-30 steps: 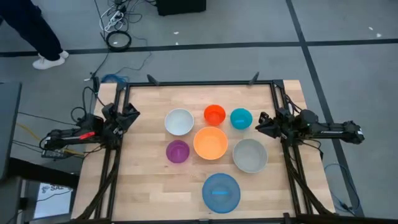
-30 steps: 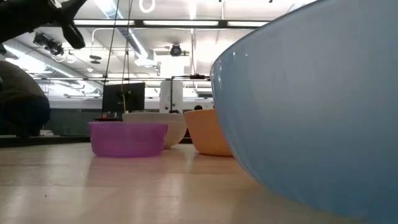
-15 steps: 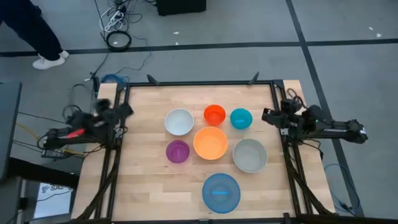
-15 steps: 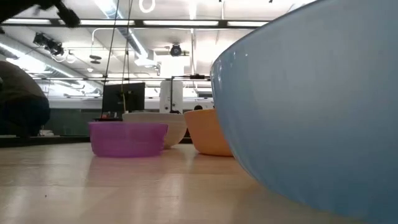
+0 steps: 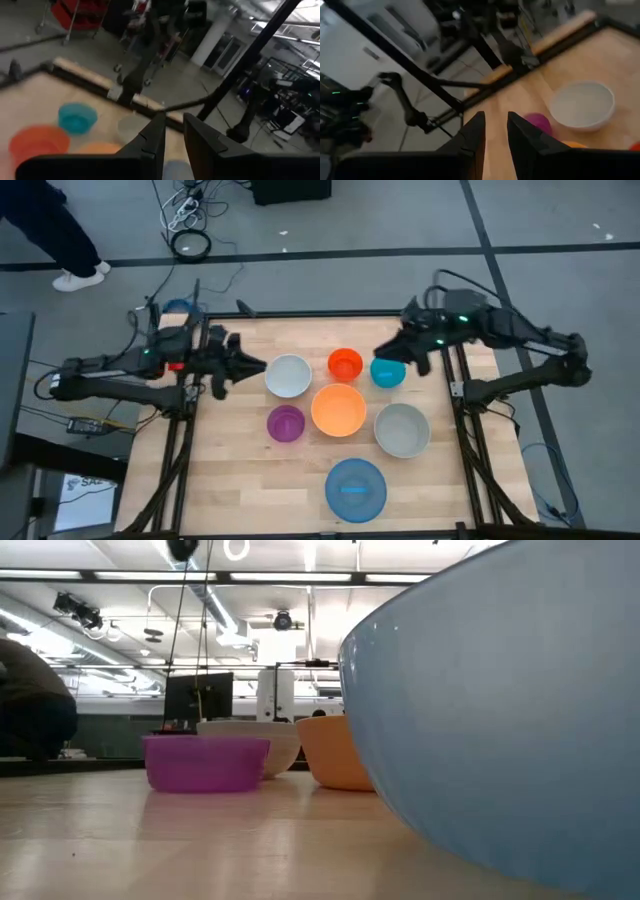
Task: Nest bowls inside each other
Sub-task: Stack the light orange bowl on top of the bottom blue bowl
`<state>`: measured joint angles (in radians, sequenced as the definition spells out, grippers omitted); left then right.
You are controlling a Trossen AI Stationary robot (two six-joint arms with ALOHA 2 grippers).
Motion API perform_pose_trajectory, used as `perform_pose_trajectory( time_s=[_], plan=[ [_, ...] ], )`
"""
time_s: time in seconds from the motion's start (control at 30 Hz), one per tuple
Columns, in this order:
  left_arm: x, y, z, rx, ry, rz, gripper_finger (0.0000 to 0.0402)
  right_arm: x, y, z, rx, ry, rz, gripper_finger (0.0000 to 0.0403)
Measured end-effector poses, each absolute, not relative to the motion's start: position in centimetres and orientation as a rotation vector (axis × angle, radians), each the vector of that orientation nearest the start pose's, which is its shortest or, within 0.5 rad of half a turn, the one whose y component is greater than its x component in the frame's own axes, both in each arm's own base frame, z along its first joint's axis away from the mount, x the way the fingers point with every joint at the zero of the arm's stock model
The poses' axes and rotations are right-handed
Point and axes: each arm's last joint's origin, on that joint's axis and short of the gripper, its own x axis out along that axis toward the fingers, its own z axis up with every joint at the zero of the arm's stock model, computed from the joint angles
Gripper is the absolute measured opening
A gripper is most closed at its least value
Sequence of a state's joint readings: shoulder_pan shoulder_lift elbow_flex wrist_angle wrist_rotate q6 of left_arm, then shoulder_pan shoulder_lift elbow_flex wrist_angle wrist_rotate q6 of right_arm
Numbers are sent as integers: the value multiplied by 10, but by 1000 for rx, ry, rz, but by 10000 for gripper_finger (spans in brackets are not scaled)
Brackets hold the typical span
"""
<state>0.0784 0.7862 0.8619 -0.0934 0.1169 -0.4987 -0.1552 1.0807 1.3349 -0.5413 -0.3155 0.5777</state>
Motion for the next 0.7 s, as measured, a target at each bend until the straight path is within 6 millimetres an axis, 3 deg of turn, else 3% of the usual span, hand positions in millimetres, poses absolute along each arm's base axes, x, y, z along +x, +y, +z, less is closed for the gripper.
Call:
perform_pose_trajectory(
  time_s=[0.3,0.53,0.7],
  plan=[
    [211,12,384,-540,-253,-151,76,275,-34,436,714,201,244,73],
    [229,13,378,-513,-271,-158,76,299,-36,439,743,87,366,73],
    [239,14,371,-655,-237,-173,76,309,-39,443,761,-16,375,73]
  ],
)
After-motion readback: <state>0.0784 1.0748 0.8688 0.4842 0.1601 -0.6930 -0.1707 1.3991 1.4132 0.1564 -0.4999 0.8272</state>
